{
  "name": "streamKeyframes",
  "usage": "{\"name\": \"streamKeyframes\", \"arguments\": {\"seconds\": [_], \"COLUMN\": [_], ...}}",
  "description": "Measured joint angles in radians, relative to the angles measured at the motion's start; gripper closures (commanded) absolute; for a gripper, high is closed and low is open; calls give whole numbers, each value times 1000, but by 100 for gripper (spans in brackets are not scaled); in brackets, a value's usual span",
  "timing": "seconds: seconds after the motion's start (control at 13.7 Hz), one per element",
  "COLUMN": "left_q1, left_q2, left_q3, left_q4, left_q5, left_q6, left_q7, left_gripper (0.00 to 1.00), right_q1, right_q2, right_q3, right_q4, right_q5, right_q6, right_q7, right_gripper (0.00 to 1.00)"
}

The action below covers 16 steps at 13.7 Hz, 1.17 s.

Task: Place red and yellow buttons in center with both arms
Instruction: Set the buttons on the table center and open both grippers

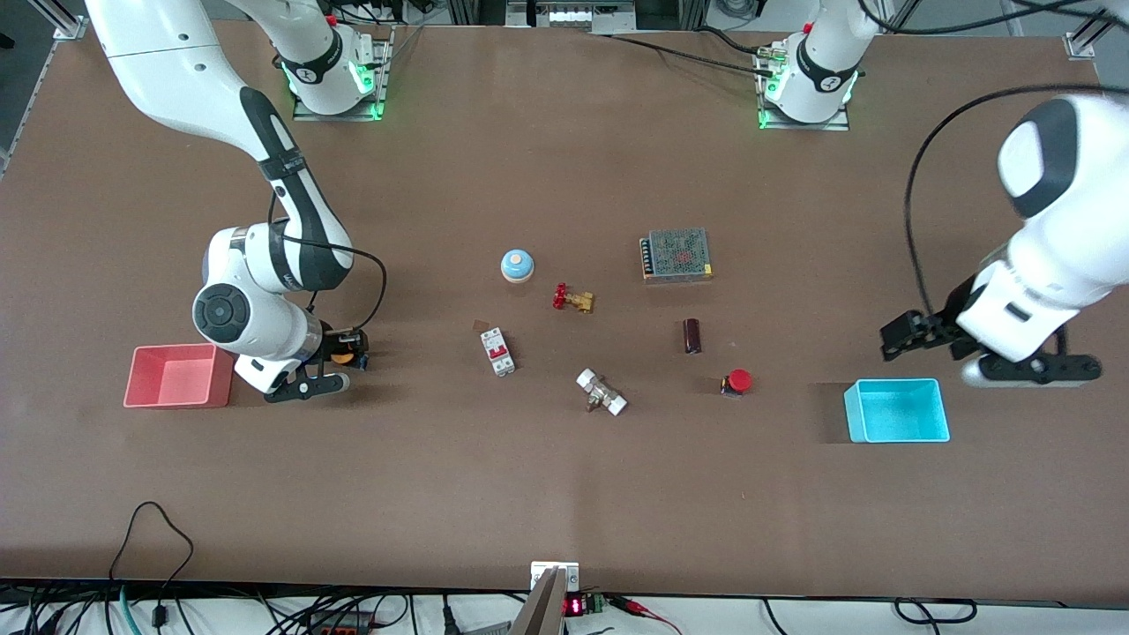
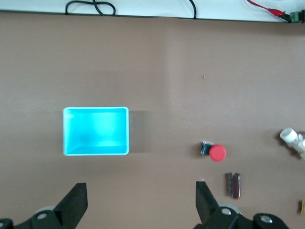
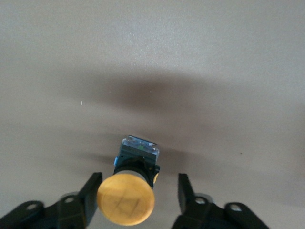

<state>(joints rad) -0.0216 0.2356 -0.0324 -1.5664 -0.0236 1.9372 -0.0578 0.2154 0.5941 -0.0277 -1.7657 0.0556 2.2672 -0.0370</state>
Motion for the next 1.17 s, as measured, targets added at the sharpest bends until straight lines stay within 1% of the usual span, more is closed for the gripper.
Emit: {"name": "streamKeyframes", "arguments": {"seconds": [0.22, 0.37, 0.51, 0.66, 0.8, 0.95, 1.02, 1.17], "left_q1": [37, 56, 64, 66, 66, 66, 66, 66], "left_q2": [-80, -129, -172, -210, -243, -269, -275, -280], "left_q3": [0, 0, 0, -1, -5, -8, -8, -8], "left_q4": [-4, -18, -51, -89, -131, -166, -170, -170], "left_q5": [0, 0, 0, 0, 0, 0, 0, 0], "left_q6": [-62, -85, -87, -83, -63, -54, -55, -59], "left_q7": [98, 141, 165, 168, 169, 169, 169, 168], "left_gripper": [0, 0, 0, 0, 0, 0, 0, 0], "right_q1": [0, -1, -12, -36, -54, -59, -59, -59], "right_q2": [-28, -95, -183, -271, -335, -364, -368, -368], "right_q3": [-1, -10, -28, -52, -82, -97, -101, -131], "right_q4": [38, 57, 62, 67, 93, 158, 199, 280], "right_q5": [0, 0, 0, 0, 0, 0, -1, -2], "right_q6": [-7, -51, -117, -206, -324, -439, -482, -588], "right_q7": [0, 0, 0, 0, -4, -4, -4, -4], "right_gripper": [0, 0, 0, 0, 0, 0, 0, 0]}}
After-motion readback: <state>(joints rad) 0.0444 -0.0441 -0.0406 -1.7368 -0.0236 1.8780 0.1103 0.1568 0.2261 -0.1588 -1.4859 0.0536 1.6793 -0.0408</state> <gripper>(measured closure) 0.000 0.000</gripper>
